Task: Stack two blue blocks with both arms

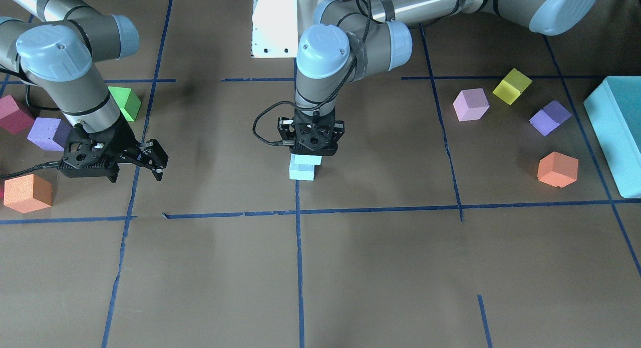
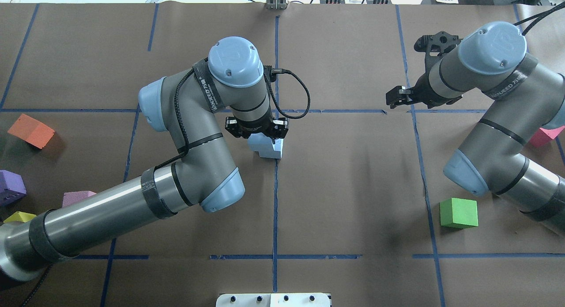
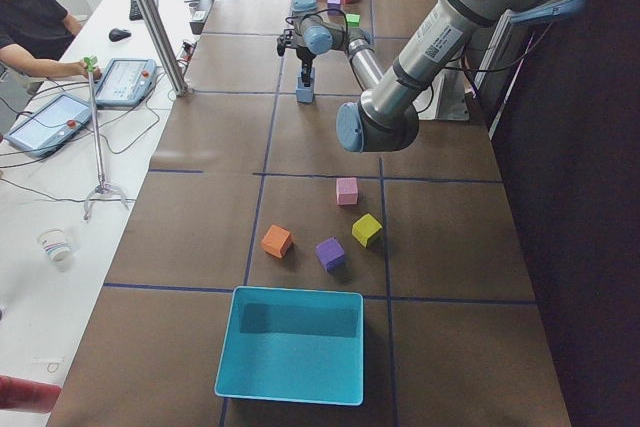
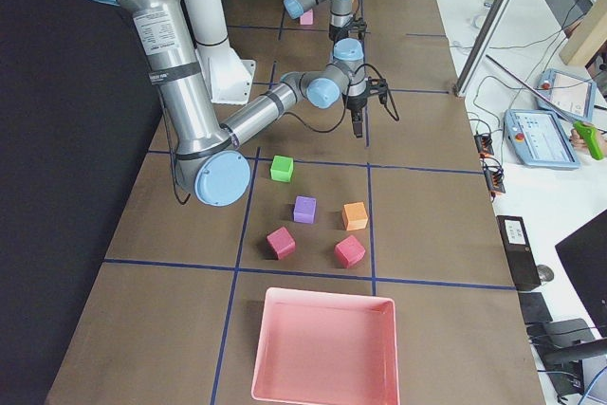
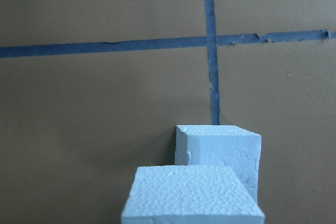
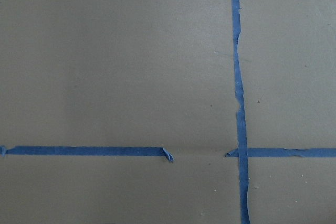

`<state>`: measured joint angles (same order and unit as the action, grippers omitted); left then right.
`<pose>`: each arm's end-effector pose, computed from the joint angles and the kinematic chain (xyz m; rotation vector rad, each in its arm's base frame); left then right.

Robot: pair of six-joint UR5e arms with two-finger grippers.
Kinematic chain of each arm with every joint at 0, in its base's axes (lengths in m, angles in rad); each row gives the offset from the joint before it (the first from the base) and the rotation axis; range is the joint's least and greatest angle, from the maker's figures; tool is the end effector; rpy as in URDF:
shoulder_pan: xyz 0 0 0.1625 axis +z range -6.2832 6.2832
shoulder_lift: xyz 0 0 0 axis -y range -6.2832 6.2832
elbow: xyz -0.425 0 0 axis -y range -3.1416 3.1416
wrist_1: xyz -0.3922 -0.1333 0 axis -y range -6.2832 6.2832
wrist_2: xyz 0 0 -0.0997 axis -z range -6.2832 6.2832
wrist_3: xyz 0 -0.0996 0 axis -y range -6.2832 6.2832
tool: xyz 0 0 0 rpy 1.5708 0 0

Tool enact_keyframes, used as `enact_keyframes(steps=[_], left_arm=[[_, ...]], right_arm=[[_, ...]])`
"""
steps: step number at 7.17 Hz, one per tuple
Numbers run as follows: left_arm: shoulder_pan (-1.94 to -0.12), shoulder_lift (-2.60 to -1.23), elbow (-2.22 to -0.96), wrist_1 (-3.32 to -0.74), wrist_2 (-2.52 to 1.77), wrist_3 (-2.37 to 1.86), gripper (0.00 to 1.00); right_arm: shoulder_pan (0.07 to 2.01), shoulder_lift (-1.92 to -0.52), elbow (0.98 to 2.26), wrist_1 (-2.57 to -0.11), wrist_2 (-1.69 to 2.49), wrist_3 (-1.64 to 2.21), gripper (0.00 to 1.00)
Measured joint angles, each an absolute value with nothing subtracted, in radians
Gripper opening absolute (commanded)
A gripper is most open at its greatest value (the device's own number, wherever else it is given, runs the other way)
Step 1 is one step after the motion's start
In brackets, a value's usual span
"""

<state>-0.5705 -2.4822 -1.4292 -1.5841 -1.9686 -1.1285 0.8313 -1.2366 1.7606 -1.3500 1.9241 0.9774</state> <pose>0.5826 -0.4864 0.1446 0.0448 0.8576 0.0355 -0.3419 -0.5214 0.3689 0.2267 -0.7775 0.0932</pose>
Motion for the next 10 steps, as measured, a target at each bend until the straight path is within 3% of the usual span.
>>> enact_keyframes(steps=[2,10], left_arm=[[-0.567,-2.507,-1.393,-1.576,-1.961,-1.129,0.39],[-0.565,-2.512,-1.384,-1.573,-1.936,-1.117,0.45]], right_arm=[[0.831,-1.237,1.745,-1.327,1.925,0.98,1.0],[0.831,-1.237,1.745,-1.322,1.925,0.982,1.0]])
